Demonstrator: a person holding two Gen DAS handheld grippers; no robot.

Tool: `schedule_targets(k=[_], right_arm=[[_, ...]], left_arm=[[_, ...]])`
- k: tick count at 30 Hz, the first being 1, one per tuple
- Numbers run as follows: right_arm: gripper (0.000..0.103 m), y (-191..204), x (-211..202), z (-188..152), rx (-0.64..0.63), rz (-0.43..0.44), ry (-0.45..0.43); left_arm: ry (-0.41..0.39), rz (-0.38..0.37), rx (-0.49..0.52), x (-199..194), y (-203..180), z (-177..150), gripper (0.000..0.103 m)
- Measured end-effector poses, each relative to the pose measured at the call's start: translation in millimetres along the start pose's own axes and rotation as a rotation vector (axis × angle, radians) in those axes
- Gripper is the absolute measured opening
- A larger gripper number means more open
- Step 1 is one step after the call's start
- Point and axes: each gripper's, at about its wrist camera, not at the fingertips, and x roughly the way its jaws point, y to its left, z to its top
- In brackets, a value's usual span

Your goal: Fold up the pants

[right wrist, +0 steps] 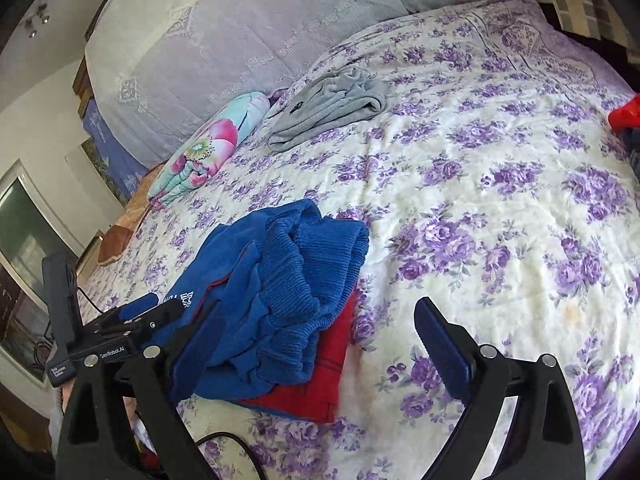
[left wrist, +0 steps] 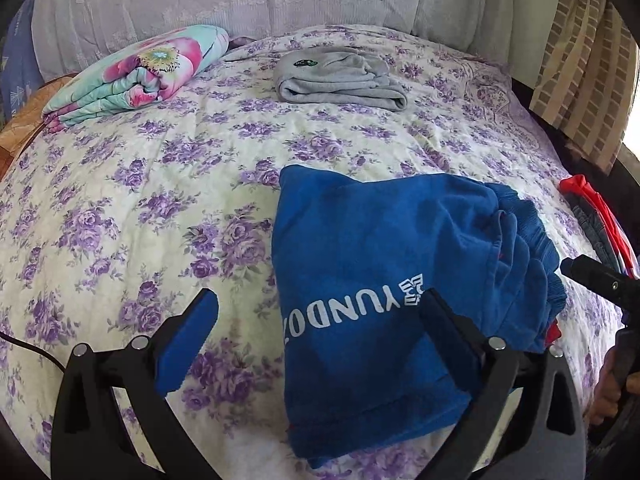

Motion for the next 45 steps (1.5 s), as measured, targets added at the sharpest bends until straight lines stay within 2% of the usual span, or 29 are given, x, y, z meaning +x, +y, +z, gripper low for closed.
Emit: schedule_targets(k=[7,15,19,23,26,29,32,38,40,42,45], right_arm=[[0.096,-7.2,23.8,-2.0,0.090,0.095,0.106],[0.099,13.5,53.9,-1.0,0.032,0.094,0.171],[0.100,18.3,63.4,-0.6,0.013,0.080,0.172],[0.099,14.5,59.3,-1.9,0.029,0.100,0.163],[0.099,10.9,55.6,-2.4,0.046,0.116,0.158],[0.099,12.7,60.2,-1.3,0.039,0.114,0.158],[0.099,15.8,63.7,-1.0,0.023,0.104,0.158],[0.099,9.1,56.7,-1.6,0.058,0.132,0.144],[0.099,7.7,49.9,-3.6,0.060,0.118,0.132],[0.099,7.8,41.4,-4.8,0.048,0.078,0.109],[0.099,14.0,17.8,-2.0,-0.001,0.001,-0.005]], left_arm=[[0.017,-0.011,0.008,1.1,-5.9,-1.3,0.099],[0.041,-0.044,-0.021,9.2,-2.9,-2.4,0.099],[0.064,-0.103,-0.071,15.9,5.5,-5.8,0.099],[0.094,-0.204,-0.142,19.3,17.7,-10.0,0.098],[0.097,-0.272,-0.130,16.9,15.7,-13.7,0.098],[0.103,-0.281,-0.106,24.4,9.7,-14.9,0.099],[0.117,-0.313,-0.147,30.7,14.8,-11.7,0.099],[0.107,-0.302,-0.137,29.8,15.3,-11.2,0.099],[0.097,-0.284,-0.135,26.3,15.4,-11.3,0.099],[0.058,-0.237,-0.131,17.0,17.0,-12.1,0.099],[-0.013,-0.142,-0.116,0.7,23.0,-9.4,0.099]])
